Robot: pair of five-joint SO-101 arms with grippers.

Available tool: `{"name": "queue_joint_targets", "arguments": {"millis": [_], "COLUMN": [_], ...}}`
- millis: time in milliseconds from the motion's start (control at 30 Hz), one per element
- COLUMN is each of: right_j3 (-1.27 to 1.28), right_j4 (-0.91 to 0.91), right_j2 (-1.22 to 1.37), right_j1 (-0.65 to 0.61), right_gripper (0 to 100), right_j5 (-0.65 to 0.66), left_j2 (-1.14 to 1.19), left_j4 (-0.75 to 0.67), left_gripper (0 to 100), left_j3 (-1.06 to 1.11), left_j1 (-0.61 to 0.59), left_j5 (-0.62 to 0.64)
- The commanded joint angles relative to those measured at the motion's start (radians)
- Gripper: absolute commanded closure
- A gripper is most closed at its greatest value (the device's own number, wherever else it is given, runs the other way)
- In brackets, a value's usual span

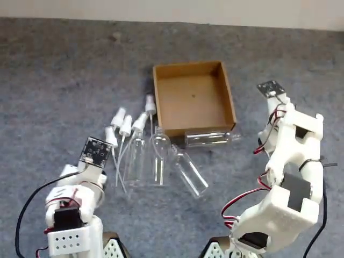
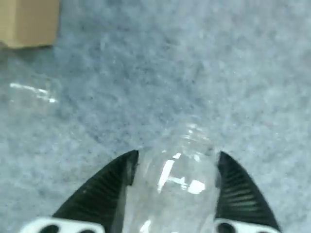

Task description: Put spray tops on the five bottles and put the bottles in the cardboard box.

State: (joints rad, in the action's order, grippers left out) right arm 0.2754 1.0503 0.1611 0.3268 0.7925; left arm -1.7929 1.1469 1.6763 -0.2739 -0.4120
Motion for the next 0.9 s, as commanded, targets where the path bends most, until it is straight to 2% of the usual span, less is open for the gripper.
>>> {"name": "queue_joint_targets", "arguments": {"millis": [0, 100, 300, 367, 567, 700, 867], "right_j3": [-0.054, -0.059, -0.062, -0.062, -0.064, -0.064, -0.064], "right_j4": [-0.016, 0.056, 0.157, 0.156, 0.159, 0.159, 0.16], "right_j2": [-0.007, -0.007, -0.01, -0.01, -0.013, -0.013, -0.013], "right_j1": [-0.007, -0.01, -0.015, -0.01, -0.008, -0.008, -0.015], "right_gripper": [75.5, 75.5, 75.5, 75.5, 75.3, 75.2, 75.2], "right_j5": [-0.017, -0.018, -0.031, -0.089, -0.13, -0.189, -0.258], "left_j2": [-0.012, -0.001, 0.007, 0.056, 0.515, 0.881, 1.225], "left_j4": [-0.141, -0.1, 0.127, 0.169, 0.181, 0.178, 0.17], "left_gripper": [88, 88, 88, 88, 88, 88, 88], "left_j3": [0.008, -0.062, -0.292, -0.363, -0.651, -0.891, -1.101], "left_j1": [-0.142, -0.15, -0.094, -0.085, -0.079, -0.059, 0.082], "left_j5": [-0.08, -0.13, -0.133, -0.133, -0.127, -0.023, 0.146]}}
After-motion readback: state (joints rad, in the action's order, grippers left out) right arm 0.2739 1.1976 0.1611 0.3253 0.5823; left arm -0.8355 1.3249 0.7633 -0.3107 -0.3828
